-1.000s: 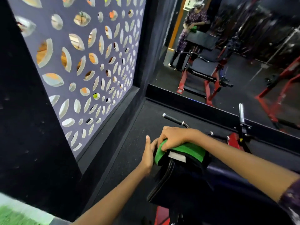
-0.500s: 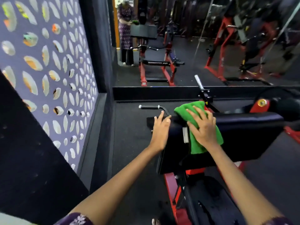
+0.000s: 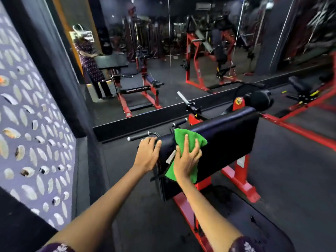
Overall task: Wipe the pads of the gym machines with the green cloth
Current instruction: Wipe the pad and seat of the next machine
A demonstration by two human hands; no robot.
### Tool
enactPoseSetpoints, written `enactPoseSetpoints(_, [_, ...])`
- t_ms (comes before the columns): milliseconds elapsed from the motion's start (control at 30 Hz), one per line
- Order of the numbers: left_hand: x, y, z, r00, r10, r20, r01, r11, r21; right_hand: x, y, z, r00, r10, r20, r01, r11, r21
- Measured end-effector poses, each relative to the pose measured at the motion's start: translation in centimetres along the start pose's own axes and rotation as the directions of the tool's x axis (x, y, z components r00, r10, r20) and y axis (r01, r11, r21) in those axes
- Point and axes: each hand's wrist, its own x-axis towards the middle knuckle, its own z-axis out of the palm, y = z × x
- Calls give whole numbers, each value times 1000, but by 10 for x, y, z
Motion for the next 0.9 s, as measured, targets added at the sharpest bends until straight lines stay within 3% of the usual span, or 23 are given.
enactPoseSetpoints(100, [4,-1,-7,996,78,42,-82,993,89,-42,-10,11,984,-176,0,176,983,-45])
enactPoseSetpoints(167, [5,-3,-8,991,131,23,-133,977,165,-68,8,12,974,-218,55,220,975,-26])
enactPoseSetpoints(267, [9,-8,-5,992,119,41,-126,951,282,-76,30,14,999,24,26,-27,994,105])
enactPoseSetpoints(367, [16,-2,0,998,47,46,-61,923,381,-57,-4,21,941,324,-93,-292,921,259])
enactPoseSetpoints(433, [24,9,-2,999,2,46,-19,933,358,-62,-28,22,949,291,-119,-251,929,270])
enactPoseSetpoints(533, [33,17,1,999,19,47,-37,910,413,-98,-17,26,996,76,-35,-66,972,225])
enactPoseSetpoints(600, [29,17,3,993,92,72,-112,923,369,-117,13,35,984,176,-11,-168,955,245])
enactPoseSetpoints(667, [27,14,4,976,184,119,-215,915,342,-114,31,42,900,435,-11,-408,852,327])
enactPoseSetpoints(733, [28,11,4,949,266,169,-312,875,371,-92,30,41,721,693,9,-648,669,364])
enactPoseSetpoints(767, [28,11,4,933,304,192,-357,845,398,-84,20,40,651,755,77,-724,587,361])
enactPoseSetpoints(800, [28,10,5,913,342,223,-407,808,427,-82,9,38,640,761,102,-738,574,355])
enactPoseSetpoints(900, [31,15,3,827,418,376,-560,667,491,-106,-13,36,872,490,-1,-462,823,330])
